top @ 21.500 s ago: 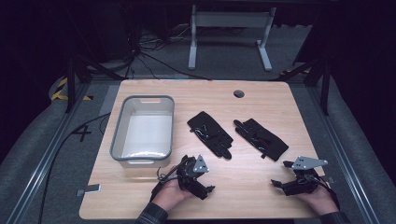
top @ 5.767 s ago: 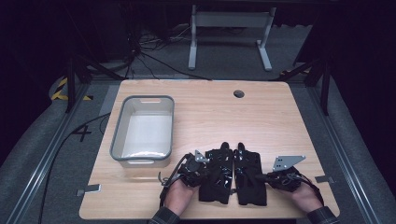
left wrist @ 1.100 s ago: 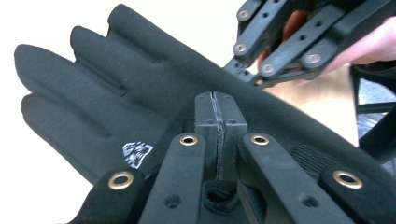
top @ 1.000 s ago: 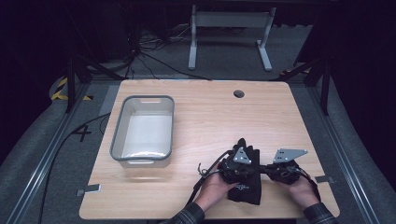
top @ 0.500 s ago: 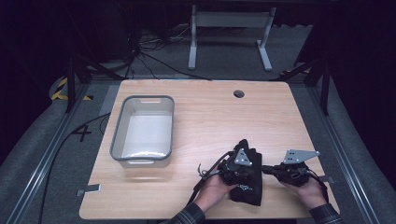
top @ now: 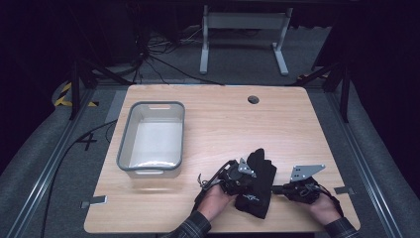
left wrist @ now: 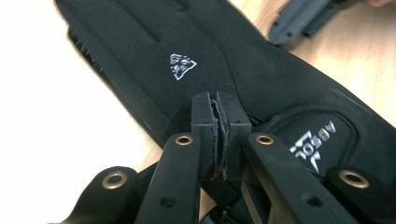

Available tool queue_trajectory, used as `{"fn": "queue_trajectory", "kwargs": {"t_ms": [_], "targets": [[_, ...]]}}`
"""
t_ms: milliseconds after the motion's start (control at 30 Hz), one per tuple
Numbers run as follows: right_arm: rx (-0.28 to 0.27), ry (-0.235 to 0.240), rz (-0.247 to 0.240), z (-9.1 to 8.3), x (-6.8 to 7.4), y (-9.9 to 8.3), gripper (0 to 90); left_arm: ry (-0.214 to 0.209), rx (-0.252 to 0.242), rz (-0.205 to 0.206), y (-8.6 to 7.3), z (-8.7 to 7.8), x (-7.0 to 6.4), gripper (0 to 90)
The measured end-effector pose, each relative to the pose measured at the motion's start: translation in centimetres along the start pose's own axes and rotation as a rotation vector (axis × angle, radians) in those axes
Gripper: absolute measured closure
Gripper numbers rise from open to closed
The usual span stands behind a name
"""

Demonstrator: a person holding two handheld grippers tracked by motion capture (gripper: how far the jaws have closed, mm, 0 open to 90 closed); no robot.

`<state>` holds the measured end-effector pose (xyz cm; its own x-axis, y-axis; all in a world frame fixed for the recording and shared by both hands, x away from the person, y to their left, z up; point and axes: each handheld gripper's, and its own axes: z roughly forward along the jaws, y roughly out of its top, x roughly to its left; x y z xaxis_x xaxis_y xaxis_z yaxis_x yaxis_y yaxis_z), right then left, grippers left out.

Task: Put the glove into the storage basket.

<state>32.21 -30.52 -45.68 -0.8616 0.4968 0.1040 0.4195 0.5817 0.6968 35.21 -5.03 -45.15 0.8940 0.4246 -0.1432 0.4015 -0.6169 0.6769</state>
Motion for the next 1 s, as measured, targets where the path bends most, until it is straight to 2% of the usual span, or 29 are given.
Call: {"fn": "queue_trajectory", "kwargs": {"t_ms": [267, 400, 567, 667, 800, 900, 1000], "targets": [[0.0, 0.047, -0.041, 1.8, 1.3, 1.3, 90.0, 0.038, 0.02, -0.003, -0.3, -1.0, 1.8, 86.2], [-0.003, 0.067, -0.066, 3.2, 2.2, 2.2, 90.0, 0.035, 0.026, -0.002, -0.6, -1.7, 2.6, 86.1], [0.001, 0.076, -0.083, 3.8, 2.7, 2.7, 90.0, 0.029, 0.028, -0.008, -0.8, -2.2, 3.4, 86.1], [-0.01, 0.068, -0.077, 3.4, 2.6, 2.5, 90.0, 0.025, 0.026, -0.009, -0.8, -2.5, 3.6, 86.0], [-0.037, 0.034, -0.043, 1.8, 1.7, 1.8, 89.7, 0.015, 0.023, -0.011, -0.6, -2.8, 3.8, 82.9], [-0.055, 0.0, -0.02, 0.6, 1.2, 1.0, 82.0, 0.015, 0.022, -0.008, -0.4, -2.9, 3.9, 75.9], [-0.059, -0.042, 0.015, -0.7, 0.3, 0.0, 74.6, 0.005, 0.033, -0.015, -0.1, -2.5, 4.2, 64.3]]}}
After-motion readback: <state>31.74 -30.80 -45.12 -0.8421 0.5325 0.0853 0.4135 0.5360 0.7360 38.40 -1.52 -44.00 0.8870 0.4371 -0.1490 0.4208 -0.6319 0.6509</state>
